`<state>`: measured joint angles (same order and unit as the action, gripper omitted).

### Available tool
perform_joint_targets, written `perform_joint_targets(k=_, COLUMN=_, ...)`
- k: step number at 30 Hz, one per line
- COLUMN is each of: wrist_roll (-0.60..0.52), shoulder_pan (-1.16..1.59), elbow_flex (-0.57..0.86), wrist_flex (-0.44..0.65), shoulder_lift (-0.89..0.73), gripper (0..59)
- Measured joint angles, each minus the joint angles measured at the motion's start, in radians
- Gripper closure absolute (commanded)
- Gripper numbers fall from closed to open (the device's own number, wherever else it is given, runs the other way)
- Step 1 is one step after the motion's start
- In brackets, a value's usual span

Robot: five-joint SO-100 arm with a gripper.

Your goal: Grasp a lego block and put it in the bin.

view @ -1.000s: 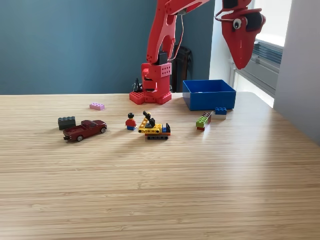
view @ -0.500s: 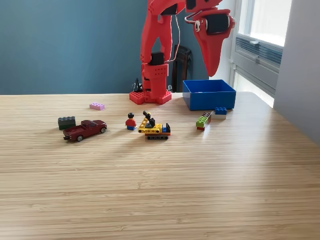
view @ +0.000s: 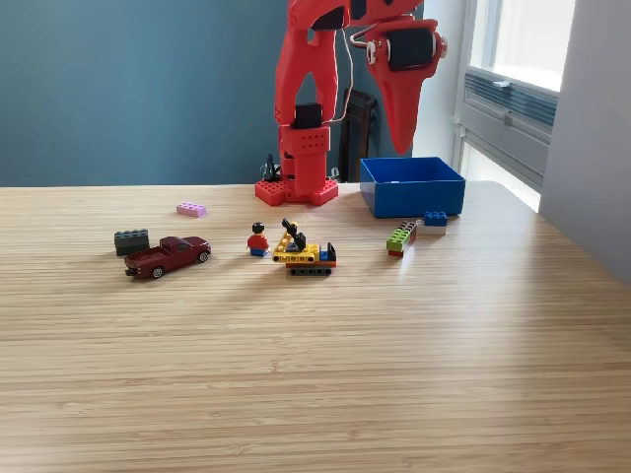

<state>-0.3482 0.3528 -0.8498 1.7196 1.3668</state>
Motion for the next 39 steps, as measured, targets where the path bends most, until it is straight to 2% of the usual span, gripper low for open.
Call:
perform_joint_targets(k=5, wrist_roll=0.025, shoulder_pan=-0.057, elbow_flex=-0.028, wrist_flex=-0.046, shoulder_lift=0.000, gripper=58.6)
perform_joint_targets(k=16, wrist_roll=0.117, shoulder_pan=-0.319, elbow_flex=-0.189, wrist_flex=-0.187, shoulder_lift=0.000, gripper=58.6)
perform_joint_targets(k=27, wrist_roll=0.132, shoulder_pan=-0.617, elbow_flex=-0.336, wrist_flex=-0.209, shoulder_lift=0.000, gripper=58.6)
perform_joint_targets(k=31, wrist_roll=0.199, shoulder_pan=-0.724, elbow_flex=-0.393, wrist_flex=-0.209, shoulder_lift=0.000, gripper=58.6)
perform_joint_targets(k=39, wrist_roll=0.407, shoulder_pan=-0.922, elbow_flex=-0.448, wrist_flex=-0.209, shoulder_lift=0.000, gripper=58.6)
